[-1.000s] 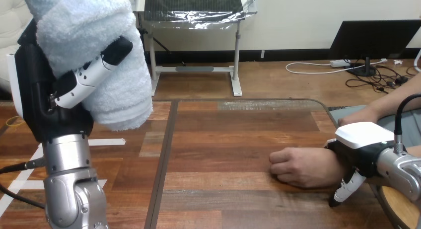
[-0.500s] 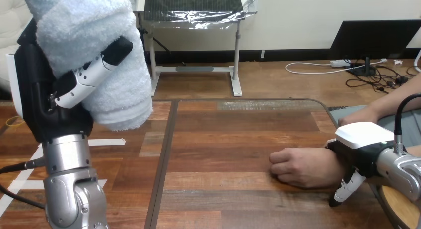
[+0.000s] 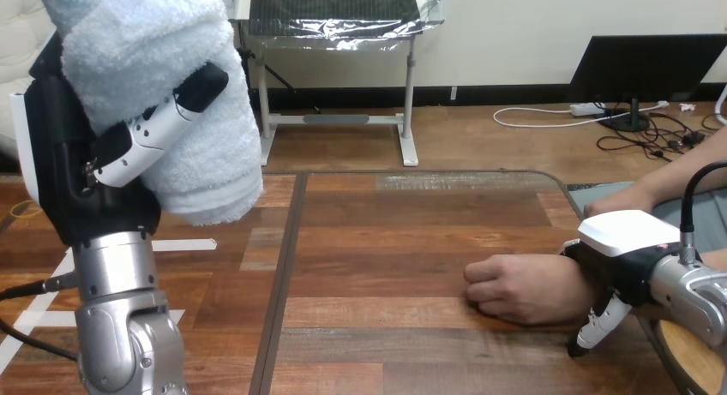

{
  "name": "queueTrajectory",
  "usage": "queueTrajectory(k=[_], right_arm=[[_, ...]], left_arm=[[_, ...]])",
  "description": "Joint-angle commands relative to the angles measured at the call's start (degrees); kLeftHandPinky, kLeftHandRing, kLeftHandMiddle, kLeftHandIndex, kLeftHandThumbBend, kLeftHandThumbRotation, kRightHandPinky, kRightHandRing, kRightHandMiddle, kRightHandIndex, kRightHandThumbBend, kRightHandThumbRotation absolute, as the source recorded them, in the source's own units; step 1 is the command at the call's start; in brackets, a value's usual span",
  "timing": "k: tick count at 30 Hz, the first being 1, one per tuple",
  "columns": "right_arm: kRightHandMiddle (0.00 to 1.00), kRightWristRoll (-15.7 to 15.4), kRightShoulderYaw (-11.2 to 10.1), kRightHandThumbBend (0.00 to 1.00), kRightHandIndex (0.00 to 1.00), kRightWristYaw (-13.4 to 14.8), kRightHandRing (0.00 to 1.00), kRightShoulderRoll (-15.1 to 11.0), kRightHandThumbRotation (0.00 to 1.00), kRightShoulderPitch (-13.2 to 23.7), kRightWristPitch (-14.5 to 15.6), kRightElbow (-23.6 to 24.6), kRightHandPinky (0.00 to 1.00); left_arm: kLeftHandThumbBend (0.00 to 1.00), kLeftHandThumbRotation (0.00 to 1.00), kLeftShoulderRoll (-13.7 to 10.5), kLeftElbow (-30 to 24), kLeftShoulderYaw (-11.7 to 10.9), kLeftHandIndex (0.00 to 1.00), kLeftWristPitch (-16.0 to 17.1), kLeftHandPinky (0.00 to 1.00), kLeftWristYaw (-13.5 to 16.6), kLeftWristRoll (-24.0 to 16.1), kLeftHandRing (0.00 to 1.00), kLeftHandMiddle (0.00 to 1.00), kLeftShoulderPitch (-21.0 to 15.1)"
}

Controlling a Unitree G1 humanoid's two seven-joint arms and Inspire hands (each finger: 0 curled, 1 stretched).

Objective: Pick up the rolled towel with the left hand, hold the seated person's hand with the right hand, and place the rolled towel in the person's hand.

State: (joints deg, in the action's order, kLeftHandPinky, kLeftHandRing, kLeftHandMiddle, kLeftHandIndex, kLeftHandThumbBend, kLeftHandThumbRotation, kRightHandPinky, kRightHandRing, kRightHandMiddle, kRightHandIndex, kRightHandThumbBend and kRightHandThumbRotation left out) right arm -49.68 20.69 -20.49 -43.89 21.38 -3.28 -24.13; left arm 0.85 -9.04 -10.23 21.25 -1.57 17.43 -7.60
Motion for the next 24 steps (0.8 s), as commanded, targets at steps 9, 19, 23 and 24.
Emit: queueTrajectory(k=[9, 19, 23, 24], right_arm=[[0.8, -0.1, 0.3, 1.0, 0.81, 0.4, 0.78, 0.1, 0.31, 3.1, -0.3, 0.7, 0.61], [0.8, 0.4, -0.1, 1.0, 0.8, -0.5, 0.78, 0.0, 0.31, 3.0, 0.2, 1.0, 0.61], [0.8, 0.7, -0.3, 1.0, 0.8, -0.7, 0.78, 0.0, 0.31, 2.9, 0.4, 1.0, 0.61], [0.8, 0.7, -0.3, 1.0, 0.8, -0.8, 0.78, 0.0, 0.31, 2.9, 0.4, 1.0, 0.61]], left_arm=[[0.48, 0.0, 0.0, -2.8, 0.0, 0.37, 1.2, 0.2, -0.1, -0.2, 0.25, 0.32, -2.7], [0.49, 0.0, 0.1, -2.9, 0.2, 0.37, 0.8, 0.2, 0.5, -0.7, 0.25, 0.32, -2.5], [0.5, 0.0, 0.1, -3.0, 0.3, 0.37, 0.7, 0.2, 0.4, -0.2, 0.25, 0.32, -2.4], [0.49, 0.0, 0.1, -3.0, 0.3, 0.37, 0.7, 0.2, 0.4, -0.1, 0.26, 0.32, -2.4]])
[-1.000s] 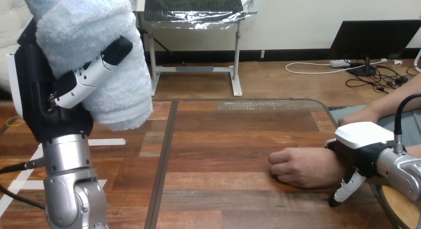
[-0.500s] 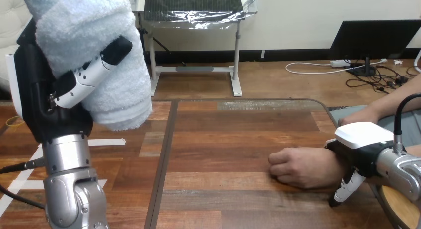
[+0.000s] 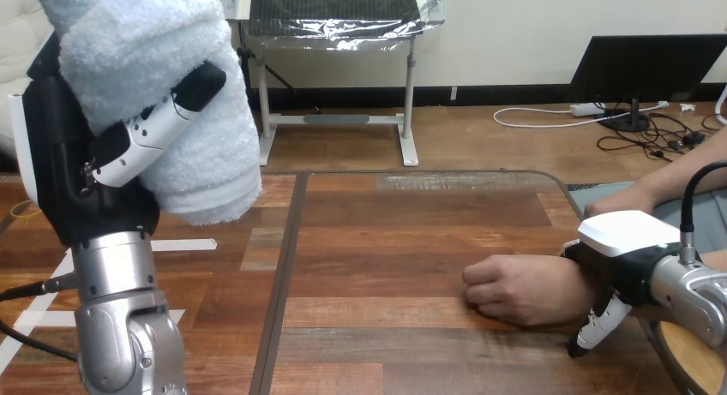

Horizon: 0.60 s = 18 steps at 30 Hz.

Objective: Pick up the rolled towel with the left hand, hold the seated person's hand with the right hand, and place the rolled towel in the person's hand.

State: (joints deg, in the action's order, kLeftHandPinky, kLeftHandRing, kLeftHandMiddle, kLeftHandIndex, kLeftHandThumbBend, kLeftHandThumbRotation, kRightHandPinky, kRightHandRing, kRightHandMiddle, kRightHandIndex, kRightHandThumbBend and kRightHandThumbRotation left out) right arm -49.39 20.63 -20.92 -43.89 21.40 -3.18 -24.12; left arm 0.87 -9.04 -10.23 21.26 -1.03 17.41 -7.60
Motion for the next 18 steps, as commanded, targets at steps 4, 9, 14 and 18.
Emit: queueTrajectory(k=[4, 9, 14, 18], right_arm=[[0.79, 0.5, -0.3, 1.0, 0.8, -0.3, 0.77, -0.1, 0.3, 2.9, 0.2, 0.9, 0.61], [0.79, 0.5, -0.3, 1.0, 0.8, -0.1, 0.77, -0.1, 0.3, 2.9, 0.0, 0.7, 0.6], [0.79, 0.6, -0.3, 1.0, 0.8, 0.4, 0.77, -0.2, 0.3, 2.8, -0.2, 0.3, 0.6], [0.79, 0.6, -0.3, 1.0, 0.8, 0.5, 0.77, -0.3, 0.3, 2.8, -0.6, 0.0, 0.59]], left_arm=[[0.49, 0.0, 0.2, -3.0, 0.4, 0.37, 0.4, 0.2, -0.2, 0.4, 0.26, 0.32, -2.4], [0.49, 0.0, 0.1, -2.9, 0.4, 0.37, 0.4, 0.2, -0.4, 0.4, 0.26, 0.33, -2.3], [0.48, 0.0, 0.1, -2.6, 0.3, 0.37, 0.7, 0.2, -0.4, 0.3, 0.26, 0.33, -2.4], [0.48, 0.0, 0.1, -2.5, 0.3, 0.37, 0.9, 0.2, -0.5, 0.2, 0.26, 0.33, -2.4]])
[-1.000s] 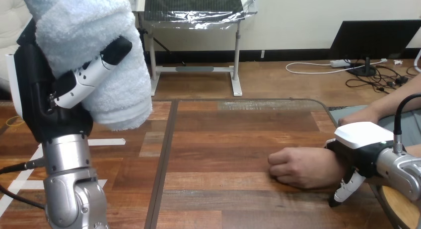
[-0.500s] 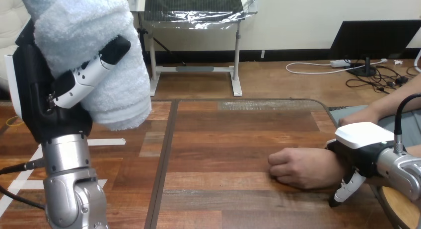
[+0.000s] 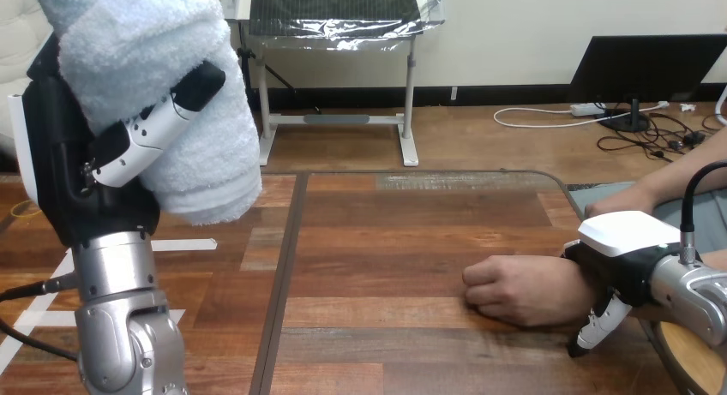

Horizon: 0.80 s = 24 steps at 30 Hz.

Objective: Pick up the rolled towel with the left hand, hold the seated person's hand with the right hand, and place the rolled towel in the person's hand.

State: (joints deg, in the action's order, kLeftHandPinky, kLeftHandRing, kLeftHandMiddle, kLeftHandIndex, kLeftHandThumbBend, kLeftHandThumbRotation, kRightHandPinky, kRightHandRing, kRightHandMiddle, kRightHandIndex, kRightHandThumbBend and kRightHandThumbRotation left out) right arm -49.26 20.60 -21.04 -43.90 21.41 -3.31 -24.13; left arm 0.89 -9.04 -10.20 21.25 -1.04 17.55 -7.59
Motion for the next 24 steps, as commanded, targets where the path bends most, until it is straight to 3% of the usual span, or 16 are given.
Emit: queueTrajectory(k=[1, 24], right_arm=[[0.79, 0.6, -0.3, 1.0, 0.8, 0.5, 0.77, -0.3, 0.3, 2.8, -0.5, 0.0, 0.59], [0.8, 1.3, -1.7, 1.0, 0.8, -0.1, 0.79, -2.4, 0.31, 1.9, -0.7, 0.4, 0.61]], left_arm=[[0.48, 0.0, 0.0, -2.5, 0.3, 0.37, 0.9, 0.2, -0.5, 0.1, 0.26, 0.33, -2.4], [0.48, 0.0, -0.4, -2.7, 0.1, 0.37, 0.8, 0.2, -0.9, 0.3, 0.26, 0.33, -2.1]])
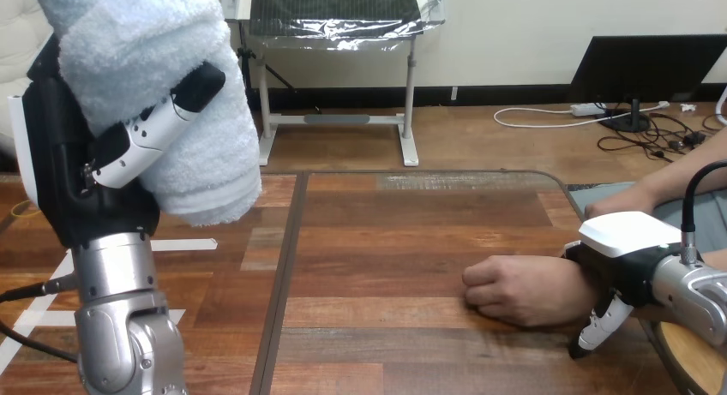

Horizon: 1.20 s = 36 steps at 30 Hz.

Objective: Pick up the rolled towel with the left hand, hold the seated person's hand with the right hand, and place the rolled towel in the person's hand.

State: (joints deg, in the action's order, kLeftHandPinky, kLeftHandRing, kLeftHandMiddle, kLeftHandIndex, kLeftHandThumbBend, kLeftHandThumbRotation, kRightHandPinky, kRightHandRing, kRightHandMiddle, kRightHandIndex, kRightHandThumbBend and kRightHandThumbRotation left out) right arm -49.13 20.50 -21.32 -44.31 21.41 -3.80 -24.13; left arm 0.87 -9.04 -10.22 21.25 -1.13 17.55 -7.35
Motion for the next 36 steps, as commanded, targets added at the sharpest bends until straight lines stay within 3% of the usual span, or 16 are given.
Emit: queueTrajectory(k=[1, 36], right_arm=[[0.8, 1.4, -1.8, 1.0, 0.8, 0.4, 0.79, -2.1, 0.31, 1.8, -0.2, 0.3, 0.61], [0.79, 5.2, -3.9, 1.0, 0.79, 2.4, 0.75, -6.5, 0.27, -1.0, -1.7, -0.4, 0.55]], left_arm=[[0.48, 0.0, -0.4, -2.8, 0.1, 0.37, 0.8, 0.2, -0.8, 0.3, 0.26, 0.33, -2.3], [0.49, 0.0, -0.2, -2.2, 0.2, 0.37, 0.4, 0.21, -1.4, 0.9, 0.26, 0.33, -2.5]])
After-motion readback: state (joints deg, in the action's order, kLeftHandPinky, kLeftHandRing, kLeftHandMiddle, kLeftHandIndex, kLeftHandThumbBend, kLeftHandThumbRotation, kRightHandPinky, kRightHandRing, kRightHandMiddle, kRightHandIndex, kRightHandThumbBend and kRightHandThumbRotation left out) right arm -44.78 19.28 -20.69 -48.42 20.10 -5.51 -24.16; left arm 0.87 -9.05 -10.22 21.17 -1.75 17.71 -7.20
